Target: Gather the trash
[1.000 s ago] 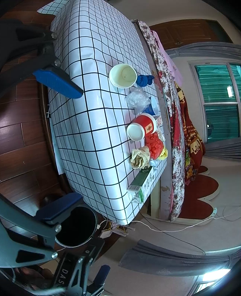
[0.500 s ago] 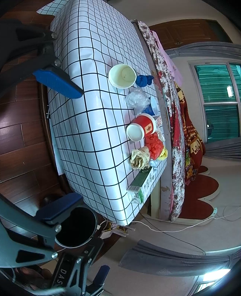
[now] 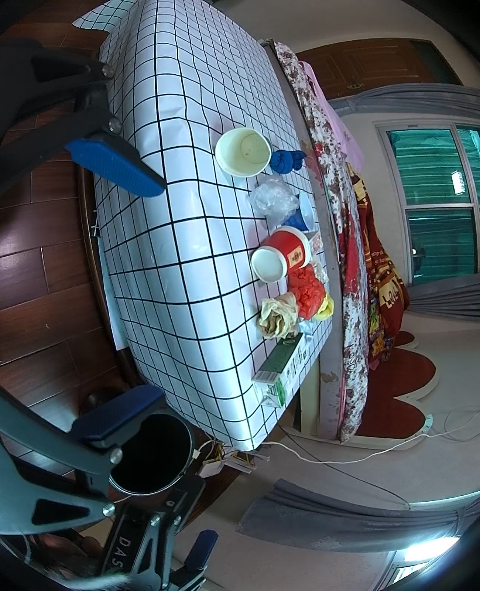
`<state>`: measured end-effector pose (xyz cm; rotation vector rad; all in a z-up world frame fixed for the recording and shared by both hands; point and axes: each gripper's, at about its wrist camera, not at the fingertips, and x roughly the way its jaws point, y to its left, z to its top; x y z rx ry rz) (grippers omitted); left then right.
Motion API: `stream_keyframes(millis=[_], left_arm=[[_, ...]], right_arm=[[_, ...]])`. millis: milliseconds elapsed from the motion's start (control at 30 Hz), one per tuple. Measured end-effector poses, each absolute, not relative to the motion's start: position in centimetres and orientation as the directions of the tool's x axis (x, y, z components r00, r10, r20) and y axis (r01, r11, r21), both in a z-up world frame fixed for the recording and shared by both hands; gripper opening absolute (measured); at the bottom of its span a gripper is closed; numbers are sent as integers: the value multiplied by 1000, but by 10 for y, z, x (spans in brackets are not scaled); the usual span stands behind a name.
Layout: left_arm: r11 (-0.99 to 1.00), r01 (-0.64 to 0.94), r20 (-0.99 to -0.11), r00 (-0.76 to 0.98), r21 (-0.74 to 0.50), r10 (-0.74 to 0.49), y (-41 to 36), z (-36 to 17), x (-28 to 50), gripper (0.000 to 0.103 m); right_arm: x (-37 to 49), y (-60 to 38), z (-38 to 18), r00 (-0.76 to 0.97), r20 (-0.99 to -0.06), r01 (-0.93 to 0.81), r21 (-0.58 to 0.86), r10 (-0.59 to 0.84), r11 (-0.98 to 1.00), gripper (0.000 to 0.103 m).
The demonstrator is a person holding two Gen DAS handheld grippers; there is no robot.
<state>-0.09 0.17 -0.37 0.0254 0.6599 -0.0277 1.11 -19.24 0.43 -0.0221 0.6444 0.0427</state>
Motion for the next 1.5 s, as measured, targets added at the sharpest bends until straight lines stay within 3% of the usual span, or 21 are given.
stream_keyframes(millis=[1500], left_arm=[[1000,9,-617,787,13,1,17,-4,3,102]], right_arm=[[15,-187,6,796,-605,-57,-13,37,998,102]])
